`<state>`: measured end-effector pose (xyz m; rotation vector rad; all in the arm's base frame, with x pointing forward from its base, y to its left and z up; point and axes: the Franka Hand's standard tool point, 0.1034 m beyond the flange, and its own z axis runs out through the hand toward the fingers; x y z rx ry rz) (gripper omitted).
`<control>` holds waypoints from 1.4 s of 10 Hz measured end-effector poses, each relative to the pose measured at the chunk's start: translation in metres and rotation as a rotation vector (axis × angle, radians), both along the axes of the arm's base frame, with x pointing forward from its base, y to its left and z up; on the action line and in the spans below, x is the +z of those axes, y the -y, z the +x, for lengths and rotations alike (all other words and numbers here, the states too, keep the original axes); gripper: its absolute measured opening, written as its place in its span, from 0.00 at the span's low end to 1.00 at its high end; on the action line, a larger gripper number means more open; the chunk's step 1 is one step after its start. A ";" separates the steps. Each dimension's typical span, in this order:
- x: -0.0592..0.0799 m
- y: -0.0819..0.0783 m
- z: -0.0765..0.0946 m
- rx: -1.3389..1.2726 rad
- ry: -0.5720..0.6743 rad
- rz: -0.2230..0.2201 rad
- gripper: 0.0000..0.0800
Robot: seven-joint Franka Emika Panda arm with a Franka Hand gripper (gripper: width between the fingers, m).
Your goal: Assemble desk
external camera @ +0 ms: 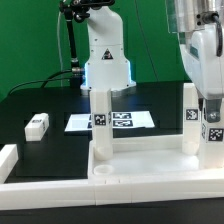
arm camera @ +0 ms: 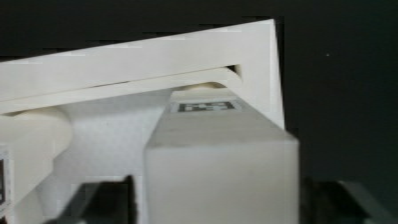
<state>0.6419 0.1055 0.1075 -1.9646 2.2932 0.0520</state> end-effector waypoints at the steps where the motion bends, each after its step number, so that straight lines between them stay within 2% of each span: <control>1: 0.000 -0.001 0.001 0.125 0.011 -0.011 0.65; 2: 0.000 -0.004 0.001 0.303 0.034 -0.025 0.78; 3: -0.003 -0.014 -0.002 0.496 0.045 -0.043 0.80; 5: 0.000 -0.037 -0.010 0.542 0.040 -0.046 0.81; 7: -0.001 -0.032 -0.009 0.699 0.053 -0.061 0.81; 9: -0.001 -0.028 -0.008 1.034 0.048 -0.099 0.81; 11: -0.002 -0.019 -0.003 1.331 0.057 -0.104 0.81; 12: -0.002 -0.016 -0.001 1.422 0.062 -0.104 0.81; 14: -0.001 -0.005 0.004 1.539 0.110 -0.147 0.81</control>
Offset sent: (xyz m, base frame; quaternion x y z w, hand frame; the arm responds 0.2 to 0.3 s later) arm -0.0140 0.0494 -0.0054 -0.0486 -0.0104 -0.3249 0.9444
